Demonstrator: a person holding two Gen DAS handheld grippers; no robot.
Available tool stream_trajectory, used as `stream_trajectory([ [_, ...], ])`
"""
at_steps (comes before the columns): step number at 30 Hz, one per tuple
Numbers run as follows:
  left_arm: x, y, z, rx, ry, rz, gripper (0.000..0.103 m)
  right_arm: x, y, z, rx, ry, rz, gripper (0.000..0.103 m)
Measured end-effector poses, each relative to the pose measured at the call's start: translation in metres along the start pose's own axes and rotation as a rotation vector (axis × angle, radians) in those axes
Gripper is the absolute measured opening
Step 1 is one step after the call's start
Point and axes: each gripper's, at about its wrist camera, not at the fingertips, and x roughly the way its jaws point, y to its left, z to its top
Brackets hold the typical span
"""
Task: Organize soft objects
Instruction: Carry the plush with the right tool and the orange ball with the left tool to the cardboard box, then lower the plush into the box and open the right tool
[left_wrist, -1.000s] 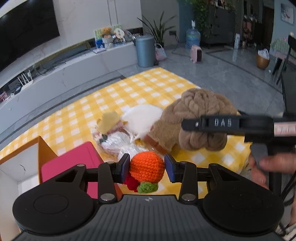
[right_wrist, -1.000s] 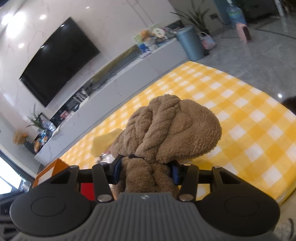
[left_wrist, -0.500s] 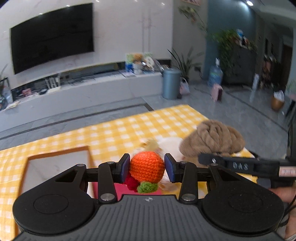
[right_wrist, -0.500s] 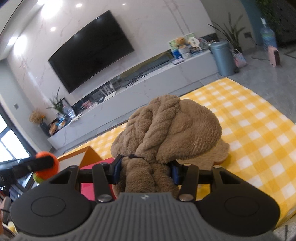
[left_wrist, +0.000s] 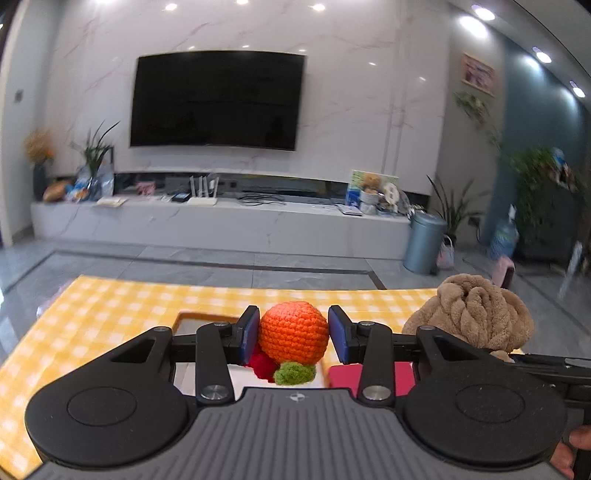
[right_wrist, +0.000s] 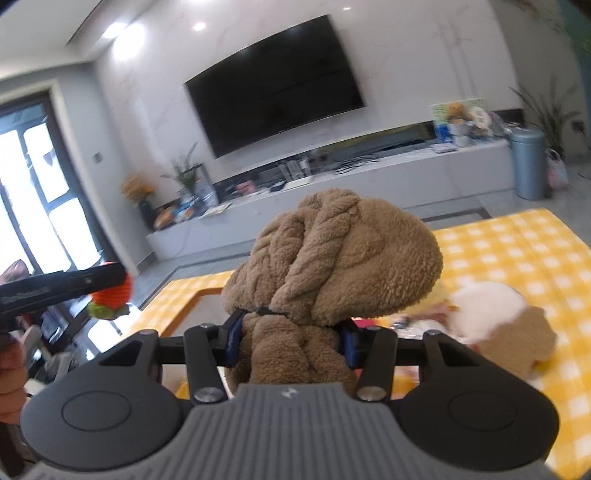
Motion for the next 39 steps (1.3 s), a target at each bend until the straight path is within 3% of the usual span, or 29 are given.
stream_trajectory([
  [9, 0.015, 0.057, -0.017, -0.094, 0.024, 0.099, 0.046, 0.047, 0.082, 0.000, -0.167, 0.136, 0.082, 0.050],
  [14, 0.018, 0.075, -0.034, -0.099, 0.050, 0.196, 0.046, 0.098, 0.113, -0.018, -0.251, 0.272, 0.045, 0.050],
  [20, 0.020, 0.082, -0.042, -0.101, 0.083, 0.157, 0.046, 0.141, 0.127, -0.059, -0.347, 0.398, -0.088, 0.050],
  [25, 0.010, 0.082, -0.046, -0.085, 0.074, 0.134, 0.046, 0.168, 0.125, -0.083, -0.392, 0.492, -0.139, 0.050],
  [27, 0.012, 0.089, -0.045, -0.099, 0.077, 0.128, 0.046, 0.167, 0.132, -0.092, -0.467, 0.503, -0.153, 0.050],
  [30, 0.014, 0.100, -0.045, -0.131, 0.090, 0.130, 0.046, 0.165, 0.133, -0.091, -0.449, 0.535, -0.125, 0.052],
  [33, 0.014, 0.102, -0.044, -0.140, 0.093, 0.156, 0.046, 0.162, 0.131, -0.085, -0.440, 0.546, -0.138, 0.065],
  [35, 0.013, 0.106, -0.044, -0.138, 0.085, 0.145, 0.046, 0.159, 0.132, -0.078, -0.437, 0.562, -0.100, 0.086],
  [39, 0.012, 0.105, -0.043, -0.139, 0.084, 0.124, 0.046, 0.136, 0.138, -0.072, -0.451, 0.559, -0.060, 0.092],
])
